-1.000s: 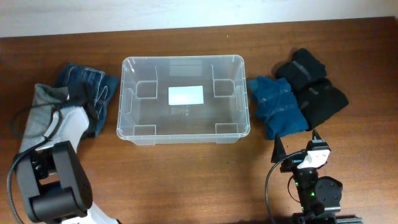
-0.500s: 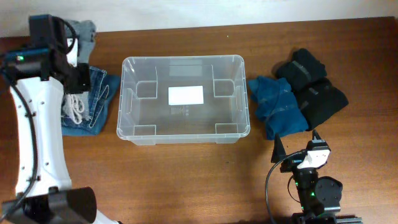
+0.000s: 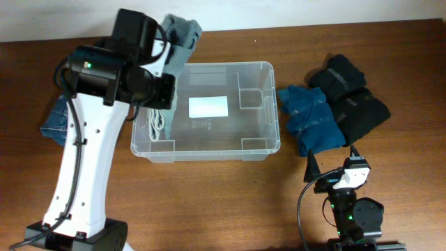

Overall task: Pack container
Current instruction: 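Lift the light-wash jeans with the left gripper and lower into the bin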

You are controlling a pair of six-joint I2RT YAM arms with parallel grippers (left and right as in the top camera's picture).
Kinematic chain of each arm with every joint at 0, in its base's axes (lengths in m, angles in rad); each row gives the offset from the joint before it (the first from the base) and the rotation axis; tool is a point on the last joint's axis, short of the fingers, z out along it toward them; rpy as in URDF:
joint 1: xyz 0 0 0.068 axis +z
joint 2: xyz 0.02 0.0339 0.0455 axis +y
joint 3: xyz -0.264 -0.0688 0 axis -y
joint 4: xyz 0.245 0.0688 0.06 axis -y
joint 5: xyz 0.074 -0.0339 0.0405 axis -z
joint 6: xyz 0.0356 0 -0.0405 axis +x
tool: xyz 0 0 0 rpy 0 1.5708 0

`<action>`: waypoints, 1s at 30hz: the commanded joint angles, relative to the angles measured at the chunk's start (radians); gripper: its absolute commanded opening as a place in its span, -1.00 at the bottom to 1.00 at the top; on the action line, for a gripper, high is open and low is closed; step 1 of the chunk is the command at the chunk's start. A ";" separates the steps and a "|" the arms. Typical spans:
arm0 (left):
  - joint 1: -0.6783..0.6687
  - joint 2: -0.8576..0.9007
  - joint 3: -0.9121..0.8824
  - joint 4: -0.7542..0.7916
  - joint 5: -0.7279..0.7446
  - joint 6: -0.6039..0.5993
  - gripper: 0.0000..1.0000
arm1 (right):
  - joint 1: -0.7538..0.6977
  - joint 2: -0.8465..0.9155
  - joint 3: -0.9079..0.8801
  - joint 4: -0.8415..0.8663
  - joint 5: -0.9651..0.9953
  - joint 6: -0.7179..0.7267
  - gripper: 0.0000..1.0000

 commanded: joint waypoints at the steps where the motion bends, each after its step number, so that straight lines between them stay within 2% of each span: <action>1: -0.018 -0.028 0.034 -0.037 -0.045 -0.135 -0.99 | -0.008 -0.006 -0.008 -0.001 0.012 0.004 0.97; 7: -0.043 -0.019 -0.001 -0.048 -0.066 -0.231 -0.99 | -0.008 -0.006 -0.008 -0.001 0.012 0.004 0.97; 12: -0.043 0.008 -0.098 0.020 -0.064 -0.239 -0.99 | -0.008 -0.006 -0.008 -0.001 0.012 0.004 0.97; 19: -0.043 0.055 -0.182 0.040 -0.074 -0.238 -0.98 | -0.008 -0.006 -0.008 -0.001 0.012 0.004 0.97; 23: -0.042 0.101 -0.235 0.132 -0.083 -0.238 -0.99 | -0.008 -0.006 -0.008 -0.001 0.012 0.004 0.97; 30: -0.042 0.164 -0.253 0.157 -0.103 -0.237 -0.99 | -0.008 -0.006 -0.008 -0.001 0.012 0.004 0.97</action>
